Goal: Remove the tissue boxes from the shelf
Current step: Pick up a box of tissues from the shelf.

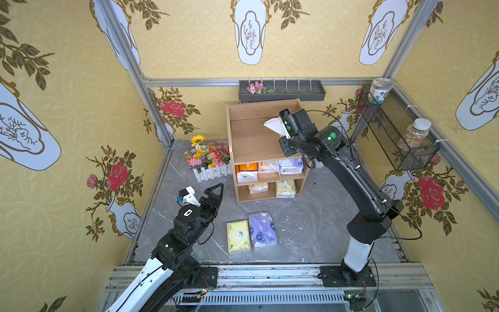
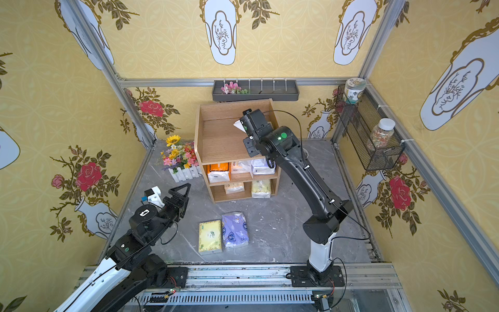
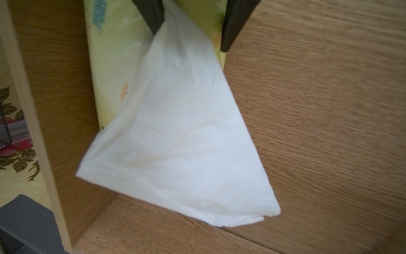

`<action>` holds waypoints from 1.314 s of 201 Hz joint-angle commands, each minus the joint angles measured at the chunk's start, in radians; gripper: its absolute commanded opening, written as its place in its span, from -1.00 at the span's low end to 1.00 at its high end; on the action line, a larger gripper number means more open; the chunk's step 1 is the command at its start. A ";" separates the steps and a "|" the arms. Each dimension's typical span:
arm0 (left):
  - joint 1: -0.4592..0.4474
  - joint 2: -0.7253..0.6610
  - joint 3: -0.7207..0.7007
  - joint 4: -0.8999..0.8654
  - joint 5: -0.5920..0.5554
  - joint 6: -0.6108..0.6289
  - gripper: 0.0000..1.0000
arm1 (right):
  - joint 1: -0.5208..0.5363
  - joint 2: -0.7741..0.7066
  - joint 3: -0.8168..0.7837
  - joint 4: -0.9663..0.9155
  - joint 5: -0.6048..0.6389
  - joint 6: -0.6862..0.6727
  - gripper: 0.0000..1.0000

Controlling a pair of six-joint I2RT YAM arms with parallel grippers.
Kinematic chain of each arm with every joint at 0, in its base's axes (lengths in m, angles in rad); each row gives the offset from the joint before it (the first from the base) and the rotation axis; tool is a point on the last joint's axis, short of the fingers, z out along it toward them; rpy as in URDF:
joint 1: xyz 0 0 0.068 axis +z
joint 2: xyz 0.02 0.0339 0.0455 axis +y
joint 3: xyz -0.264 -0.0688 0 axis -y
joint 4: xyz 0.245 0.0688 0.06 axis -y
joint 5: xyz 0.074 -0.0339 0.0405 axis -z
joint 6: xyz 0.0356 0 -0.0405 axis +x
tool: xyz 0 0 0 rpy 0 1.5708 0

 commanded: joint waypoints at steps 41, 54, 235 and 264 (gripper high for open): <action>0.001 0.007 0.018 -0.013 -0.002 -0.014 0.82 | 0.006 -0.012 0.007 -0.105 -0.053 0.040 -0.79; 0.001 0.009 0.019 -0.013 -0.002 -0.023 0.82 | 0.013 -0.021 0.021 -0.099 -0.067 0.047 -0.88; -0.003 0.122 0.041 0.114 0.249 -0.155 0.86 | 0.321 -0.483 -0.438 0.045 -0.262 0.207 -1.00; -0.009 0.083 -0.005 0.119 0.253 -0.205 0.88 | 0.354 -0.538 -0.535 0.052 -0.332 0.258 -1.00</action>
